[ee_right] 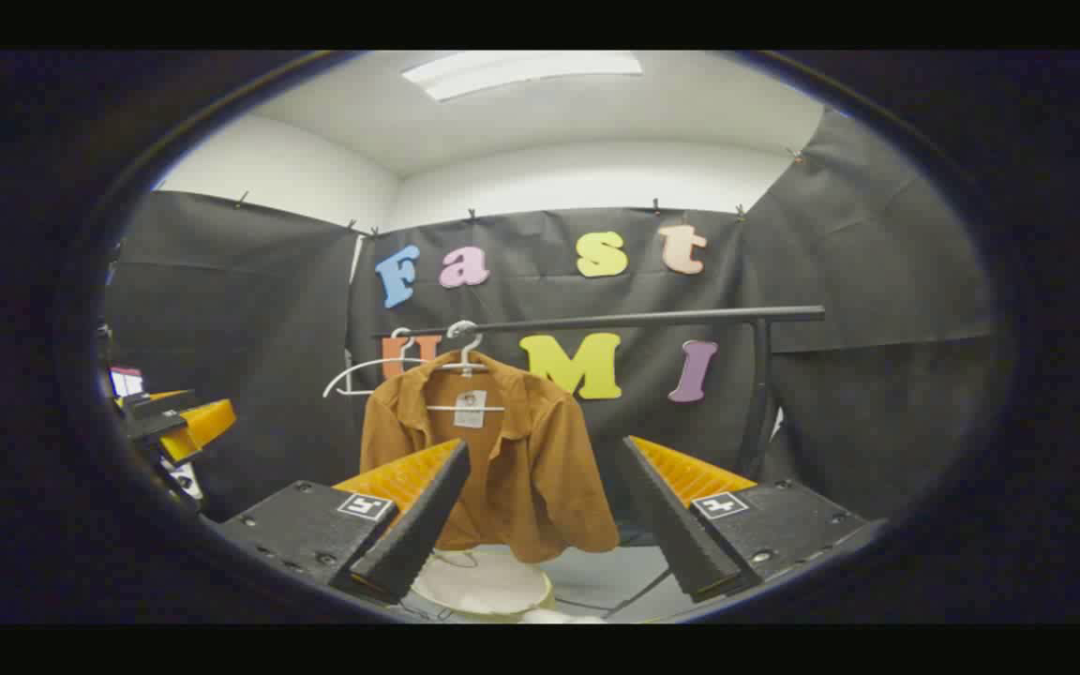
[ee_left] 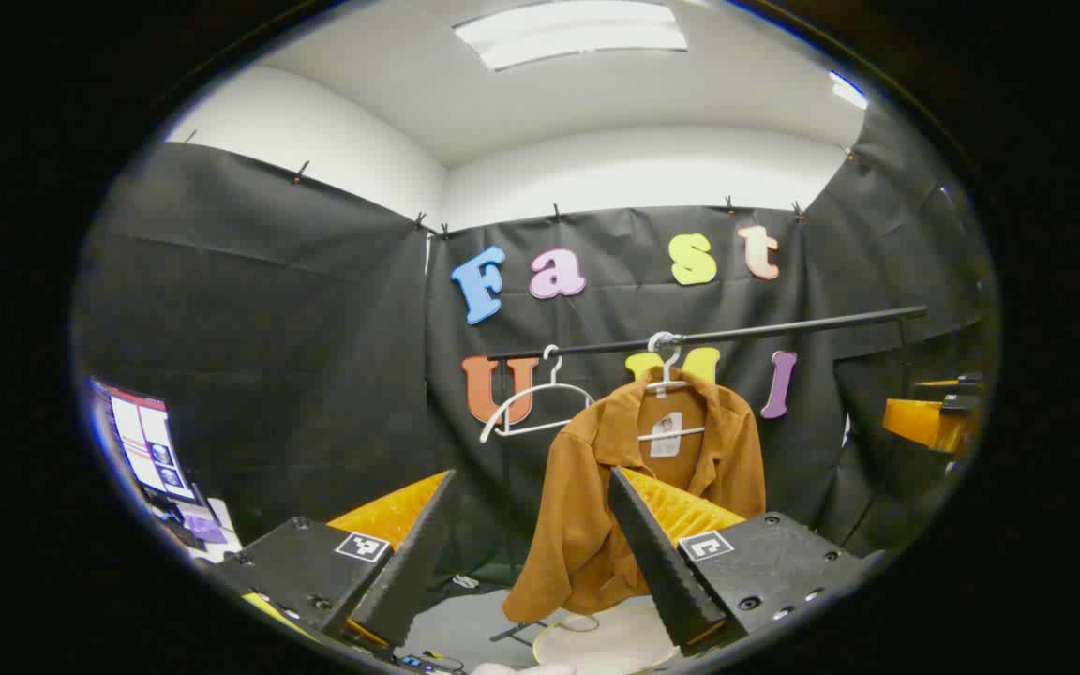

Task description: Grasp the clothes on the hanger with both hands and then place them into the laundry hamper below.

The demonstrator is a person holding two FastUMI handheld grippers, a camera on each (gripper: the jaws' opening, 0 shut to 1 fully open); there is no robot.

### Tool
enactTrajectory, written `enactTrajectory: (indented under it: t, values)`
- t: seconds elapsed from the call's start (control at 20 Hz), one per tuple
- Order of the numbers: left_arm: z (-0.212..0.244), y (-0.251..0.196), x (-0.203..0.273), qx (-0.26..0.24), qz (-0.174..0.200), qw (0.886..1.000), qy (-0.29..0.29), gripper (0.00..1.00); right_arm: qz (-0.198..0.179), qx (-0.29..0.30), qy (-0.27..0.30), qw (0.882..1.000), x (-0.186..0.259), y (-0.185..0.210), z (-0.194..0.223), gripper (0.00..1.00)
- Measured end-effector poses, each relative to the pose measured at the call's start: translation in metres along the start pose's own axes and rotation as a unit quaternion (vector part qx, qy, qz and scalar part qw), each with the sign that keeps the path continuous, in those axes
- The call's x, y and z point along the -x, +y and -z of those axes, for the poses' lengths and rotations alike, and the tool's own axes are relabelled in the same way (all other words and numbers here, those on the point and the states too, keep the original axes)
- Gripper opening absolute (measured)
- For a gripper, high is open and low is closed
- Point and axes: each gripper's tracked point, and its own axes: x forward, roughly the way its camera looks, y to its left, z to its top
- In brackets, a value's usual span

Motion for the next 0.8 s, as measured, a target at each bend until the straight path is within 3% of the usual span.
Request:
enactTrajectory:
  t: [0.2, 0.55, 0.65, 0.8]
  values:
    - [-0.004, 0.007, 0.001, -0.001, 0.003, 1.000, 0.002, 0.97, 0.000, -0.005, 0.002, 1.000, 0.003, 0.003, 0.004, 1.00]
    - [-0.001, 0.011, 0.000, -0.003, 0.009, 1.000, 0.006, 1.00, 0.009, -0.011, 0.015, 1.000, -0.001, 0.005, 0.017, 1.00]
    - [-0.002, 0.006, -0.004, -0.004, 0.015, 1.000, 0.001, 0.92, 0.010, -0.002, 0.017, 1.000, -0.004, 0.004, 0.019, 1.00]
    - [0.004, -0.004, -0.015, -0.004, 0.023, 1.000, 0.003, 1.00, 0.007, 0.012, 0.022, 1.000, -0.016, 0.005, 0.025, 1.00]
